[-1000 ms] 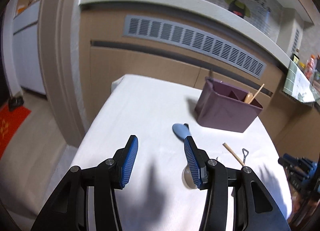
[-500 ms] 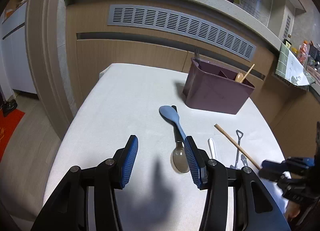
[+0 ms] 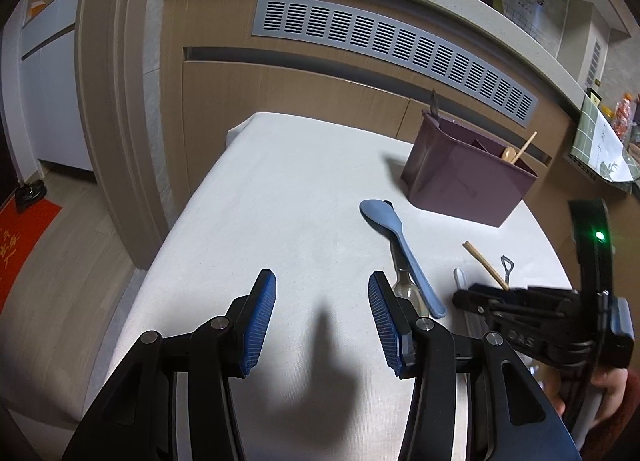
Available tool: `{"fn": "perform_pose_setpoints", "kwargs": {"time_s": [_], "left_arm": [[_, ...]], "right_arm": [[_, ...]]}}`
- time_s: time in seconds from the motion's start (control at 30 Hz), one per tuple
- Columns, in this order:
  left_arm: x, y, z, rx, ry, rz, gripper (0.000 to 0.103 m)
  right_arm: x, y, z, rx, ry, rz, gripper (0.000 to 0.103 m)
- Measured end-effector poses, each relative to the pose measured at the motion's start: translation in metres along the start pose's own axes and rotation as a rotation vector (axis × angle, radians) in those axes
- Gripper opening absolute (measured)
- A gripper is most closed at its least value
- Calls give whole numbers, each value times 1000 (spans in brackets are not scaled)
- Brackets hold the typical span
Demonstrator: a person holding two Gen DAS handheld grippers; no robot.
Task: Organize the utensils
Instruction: 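Grasp the blue plastic spoon with the left tool while the right tool grasps the white plastic spoon, then lift both spoons and carry them over the maroon caddy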
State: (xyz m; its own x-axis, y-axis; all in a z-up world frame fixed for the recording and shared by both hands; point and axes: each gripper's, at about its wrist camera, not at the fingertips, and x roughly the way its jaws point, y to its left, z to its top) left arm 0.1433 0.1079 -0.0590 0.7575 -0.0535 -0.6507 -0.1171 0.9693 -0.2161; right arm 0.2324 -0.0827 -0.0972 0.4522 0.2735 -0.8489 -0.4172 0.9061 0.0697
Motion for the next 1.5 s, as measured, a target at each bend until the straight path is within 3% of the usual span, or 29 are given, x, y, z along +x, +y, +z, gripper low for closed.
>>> {"fn": "perform_pose_setpoints", "kwargs": {"time_s": [0.07,0.2,0.43,0.6,0.73,0.87,0.97,1.1,1.3,1.4,1.5], "left_arm": [[0,-3,-1,4,-6,-16,49],[2,-13,-3,29,1,-37,49],[12,-33,-3,62,46,-102,49],[36,-43,14,16,91,-150,49],[73,-54,38,11,126,-125,49],[118,-60,57,-14,209,-108,49],[143,-65,68,6,247,-49,47],[162,-63,74,-23,308,0,43],[165,-69,77,7,315,11,39],[161,-72,72,33,298,-33,39],[135,-75,62,34,239,-135,39]], "right_arm": [[1,5,0,-39,-11,-27,19],[-9,3,-9,-85,-28,-62,8],[-58,-66,-32,100,-117,-18,8],[-94,-102,-47,179,-218,-66,8],[-113,-118,-54,211,-264,-81,8],[-118,-122,-55,208,-288,-92,8],[-112,-120,-52,197,-288,-100,8],[-107,-123,-49,198,-286,-98,8],[-105,-123,-47,200,-296,-102,8],[-109,-121,-48,193,-310,-101,9],[-115,-119,-49,186,-321,-106,8]]}}
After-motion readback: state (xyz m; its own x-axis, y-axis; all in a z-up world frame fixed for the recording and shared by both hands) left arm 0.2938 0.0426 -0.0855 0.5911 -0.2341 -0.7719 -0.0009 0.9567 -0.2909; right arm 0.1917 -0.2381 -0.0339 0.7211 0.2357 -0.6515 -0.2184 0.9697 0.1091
